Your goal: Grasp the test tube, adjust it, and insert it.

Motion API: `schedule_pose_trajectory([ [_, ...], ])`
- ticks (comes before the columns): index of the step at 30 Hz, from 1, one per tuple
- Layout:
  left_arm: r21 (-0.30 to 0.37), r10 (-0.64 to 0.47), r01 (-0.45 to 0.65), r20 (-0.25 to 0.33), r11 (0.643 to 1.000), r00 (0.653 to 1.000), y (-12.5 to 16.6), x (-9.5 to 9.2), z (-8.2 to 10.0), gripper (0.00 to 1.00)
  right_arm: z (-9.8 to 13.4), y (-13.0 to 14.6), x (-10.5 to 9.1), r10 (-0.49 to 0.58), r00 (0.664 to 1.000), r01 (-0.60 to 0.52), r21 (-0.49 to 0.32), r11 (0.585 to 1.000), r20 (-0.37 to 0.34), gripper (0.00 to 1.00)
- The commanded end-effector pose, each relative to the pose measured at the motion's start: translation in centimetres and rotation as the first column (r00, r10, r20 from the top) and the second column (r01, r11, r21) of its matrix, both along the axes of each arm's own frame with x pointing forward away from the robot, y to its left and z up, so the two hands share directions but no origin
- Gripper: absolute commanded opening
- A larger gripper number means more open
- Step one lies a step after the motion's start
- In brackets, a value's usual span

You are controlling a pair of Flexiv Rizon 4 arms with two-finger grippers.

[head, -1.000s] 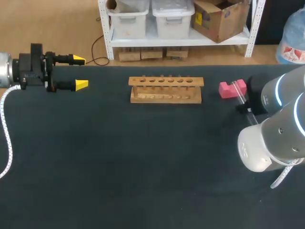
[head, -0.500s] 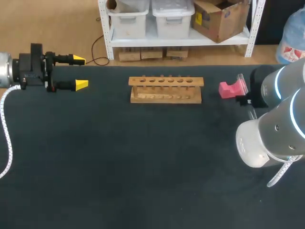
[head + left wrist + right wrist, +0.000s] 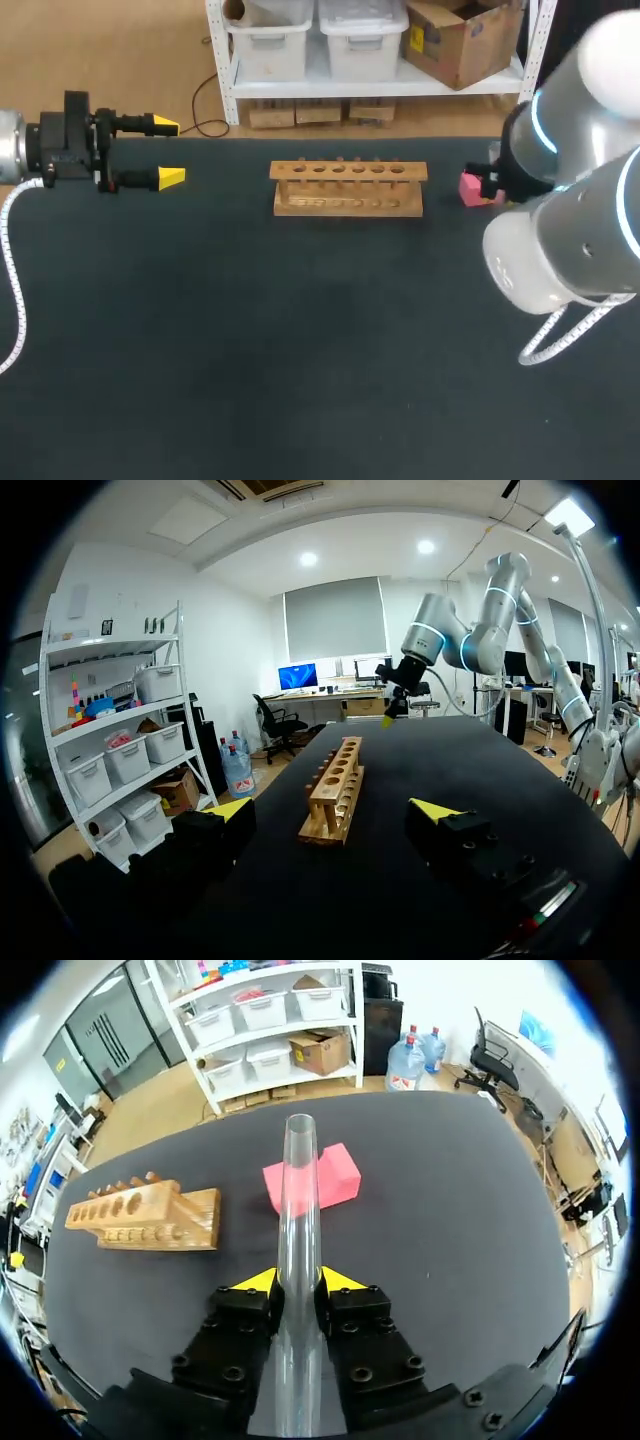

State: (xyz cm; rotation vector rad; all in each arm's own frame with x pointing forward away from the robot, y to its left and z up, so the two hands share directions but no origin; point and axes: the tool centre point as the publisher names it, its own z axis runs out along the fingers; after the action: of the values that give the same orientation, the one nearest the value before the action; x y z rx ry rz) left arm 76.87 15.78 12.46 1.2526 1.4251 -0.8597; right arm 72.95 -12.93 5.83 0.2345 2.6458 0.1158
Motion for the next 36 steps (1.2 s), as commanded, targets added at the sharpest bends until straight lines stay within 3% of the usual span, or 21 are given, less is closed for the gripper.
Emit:
schedule_pose_trajectory([
  [1, -0.003, 0.003, -0.003, 0.005, 1.000, 1.000, 0.0, -0.1, -0.1, 1.00, 1.3, 1.2, -0.8, -0.069, 0.997, 0.065, -0.098, 0.993, -0.033, 0.00],
  [17, -0.003, 0.003, -0.003, 0.005, 1.000, 1.000, 0.0, -0.1, -0.1, 1.00, 1.5, 2.7, -2.7, -0.108, 0.994, 0.105, -0.084, 0.991, -0.024, 0.00],
  [25, -0.003, 0.003, -0.003, 0.005, 1.000, 1.000, 0.0, -0.1, -0.1, 1.00, 1.7, 3.9, -3.4, -0.070, 0.997, 0.072, -0.057, 0.996, 0.040, 0.00],
  [36, -0.003, 0.003, -0.003, 0.005, 1.000, 1.000, 0.0, -0.1, -0.1, 1.00, 2.4, 7.4, -3.5, 0.039, 0.997, -0.035, -0.054, 0.998, 0.067, 0.00],
])
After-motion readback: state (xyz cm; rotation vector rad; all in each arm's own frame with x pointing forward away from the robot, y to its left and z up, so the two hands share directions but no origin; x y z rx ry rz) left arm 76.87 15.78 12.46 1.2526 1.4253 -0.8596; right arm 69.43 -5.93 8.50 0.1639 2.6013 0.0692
